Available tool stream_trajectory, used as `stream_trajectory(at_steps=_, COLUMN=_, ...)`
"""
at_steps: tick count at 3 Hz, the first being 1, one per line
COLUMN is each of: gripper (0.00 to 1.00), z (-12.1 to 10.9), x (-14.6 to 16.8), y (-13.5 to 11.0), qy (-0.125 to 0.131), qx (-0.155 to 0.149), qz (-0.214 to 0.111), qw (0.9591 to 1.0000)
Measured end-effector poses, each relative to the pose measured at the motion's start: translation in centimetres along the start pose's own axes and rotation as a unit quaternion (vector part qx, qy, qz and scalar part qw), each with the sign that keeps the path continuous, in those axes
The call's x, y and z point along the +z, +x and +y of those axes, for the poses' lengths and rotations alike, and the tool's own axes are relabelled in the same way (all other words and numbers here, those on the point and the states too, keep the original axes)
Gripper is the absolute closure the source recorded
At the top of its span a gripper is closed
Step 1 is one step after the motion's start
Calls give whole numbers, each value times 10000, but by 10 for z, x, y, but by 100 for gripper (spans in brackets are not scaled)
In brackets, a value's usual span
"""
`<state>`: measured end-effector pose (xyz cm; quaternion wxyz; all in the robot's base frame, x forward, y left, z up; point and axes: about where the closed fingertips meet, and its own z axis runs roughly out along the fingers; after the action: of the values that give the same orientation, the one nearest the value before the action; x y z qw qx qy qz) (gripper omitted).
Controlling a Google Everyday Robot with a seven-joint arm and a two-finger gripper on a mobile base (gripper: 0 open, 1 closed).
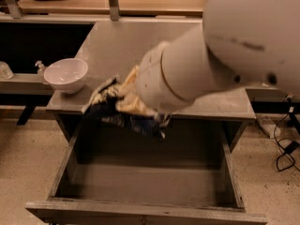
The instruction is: Place blue chip bag into top drawer
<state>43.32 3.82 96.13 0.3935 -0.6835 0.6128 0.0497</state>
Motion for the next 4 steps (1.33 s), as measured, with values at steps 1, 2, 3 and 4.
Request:
stream_trajectory(at_steps=1, gripper=100, z=63, x=35, y=19, qy=-893, qx=864, qz=-566, qw=9906)
stream_trajectory(at_steps=2, gripper=100, z=69, x=35, y=3, qy=-1041, qx=1226, qz=-941, qw=9825)
stream_trajectory(at_steps=3, gripper=100, z=69, x=35, y=3, qy=-1038, qx=1221, qz=-940, qw=9826)
stream_trajectory(at_steps=4, gripper=100, z=74, x=54, y=22, qy=-1200, qx=1061, qz=-774, qw=9841)
